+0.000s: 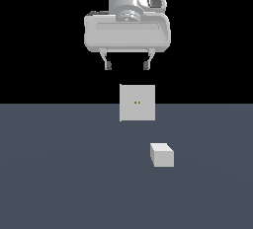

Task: Plug the charger into the wall socket.

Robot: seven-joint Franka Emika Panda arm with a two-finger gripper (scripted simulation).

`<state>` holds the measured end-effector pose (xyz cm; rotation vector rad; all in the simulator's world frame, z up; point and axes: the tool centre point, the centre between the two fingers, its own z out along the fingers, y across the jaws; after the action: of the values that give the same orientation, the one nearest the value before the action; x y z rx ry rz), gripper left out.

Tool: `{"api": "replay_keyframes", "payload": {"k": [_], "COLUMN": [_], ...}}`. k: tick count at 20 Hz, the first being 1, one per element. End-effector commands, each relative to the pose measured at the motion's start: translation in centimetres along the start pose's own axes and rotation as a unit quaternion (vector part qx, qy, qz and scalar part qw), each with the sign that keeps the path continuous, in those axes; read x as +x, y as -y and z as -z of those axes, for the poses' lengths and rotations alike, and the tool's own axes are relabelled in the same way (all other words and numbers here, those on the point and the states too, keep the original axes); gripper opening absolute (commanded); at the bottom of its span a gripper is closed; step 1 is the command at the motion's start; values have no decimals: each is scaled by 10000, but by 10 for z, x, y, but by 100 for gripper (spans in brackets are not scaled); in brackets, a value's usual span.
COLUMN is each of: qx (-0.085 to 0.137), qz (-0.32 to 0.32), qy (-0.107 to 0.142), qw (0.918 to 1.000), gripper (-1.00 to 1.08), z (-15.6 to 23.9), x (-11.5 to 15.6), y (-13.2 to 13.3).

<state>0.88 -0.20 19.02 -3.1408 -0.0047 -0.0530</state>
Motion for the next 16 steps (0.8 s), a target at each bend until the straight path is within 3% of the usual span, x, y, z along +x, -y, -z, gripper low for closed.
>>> {"api": "replay_keyframes", "payload": {"k": [1,16], "qx": [0,-5], "qz": [0,-13], "qy": [0,-231], "qw": [10000,9997], "gripper": [100,100], "z": [0,-22], "x": [0,-23], "y": [0,-11]}}
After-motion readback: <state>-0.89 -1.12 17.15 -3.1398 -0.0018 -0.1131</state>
